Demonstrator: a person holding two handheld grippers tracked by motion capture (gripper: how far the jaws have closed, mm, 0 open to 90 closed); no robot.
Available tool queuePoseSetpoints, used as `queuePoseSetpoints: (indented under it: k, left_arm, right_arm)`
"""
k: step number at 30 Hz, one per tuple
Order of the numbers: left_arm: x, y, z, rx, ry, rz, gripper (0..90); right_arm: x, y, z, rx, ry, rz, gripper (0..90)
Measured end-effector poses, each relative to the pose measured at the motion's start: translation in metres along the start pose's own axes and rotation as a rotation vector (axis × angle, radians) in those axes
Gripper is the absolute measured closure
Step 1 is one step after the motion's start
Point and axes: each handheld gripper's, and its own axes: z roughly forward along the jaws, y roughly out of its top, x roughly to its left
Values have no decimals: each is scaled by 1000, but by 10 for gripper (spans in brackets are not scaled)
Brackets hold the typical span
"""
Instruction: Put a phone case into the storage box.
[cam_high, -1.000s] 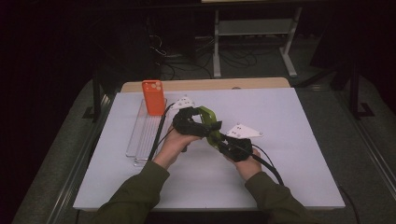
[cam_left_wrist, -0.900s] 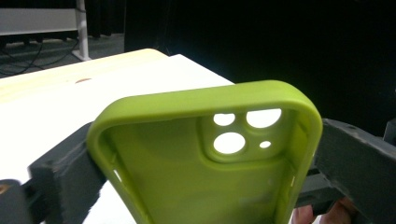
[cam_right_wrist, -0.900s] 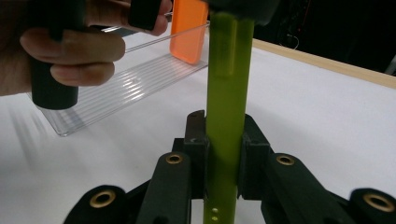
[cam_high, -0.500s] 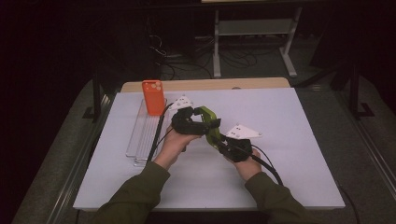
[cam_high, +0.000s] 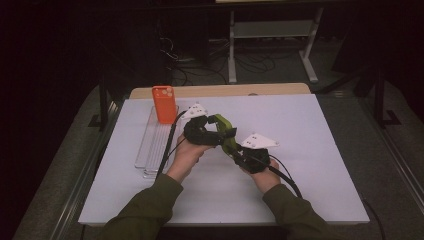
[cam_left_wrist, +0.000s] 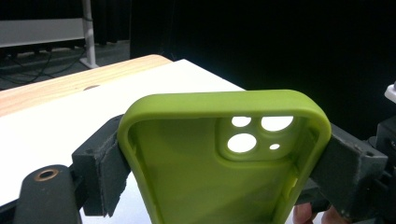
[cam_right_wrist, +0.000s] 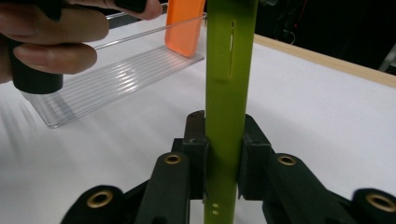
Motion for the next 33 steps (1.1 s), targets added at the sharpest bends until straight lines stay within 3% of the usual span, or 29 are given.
queuePoseSetpoints:
  k: [9,17,25,28,31,33]
  left_arm:
    - [1,2,-4,24,47,62,152]
    - [3,2,-6,49,63,84,152]
    - [6,4,-10,56,70,82,152]
    - [7,5,-13,57,71,78,152]
    - [7,6,-14,51,71,77,152]
    - [7,7,-15,49,70,74,152]
  right_arm:
    - [-10,3,-6,27,25,-2,412]
    - [-23,-3,-14,125,2,-7,143]
    - [-30,-21,-31,219,-8,-32,9]
    - [-30,-28,-37,233,-10,-14,4]
    - [-34,-35,-44,244,-27,-64,0]
    - [-33,-39,-48,244,-32,-33,0]
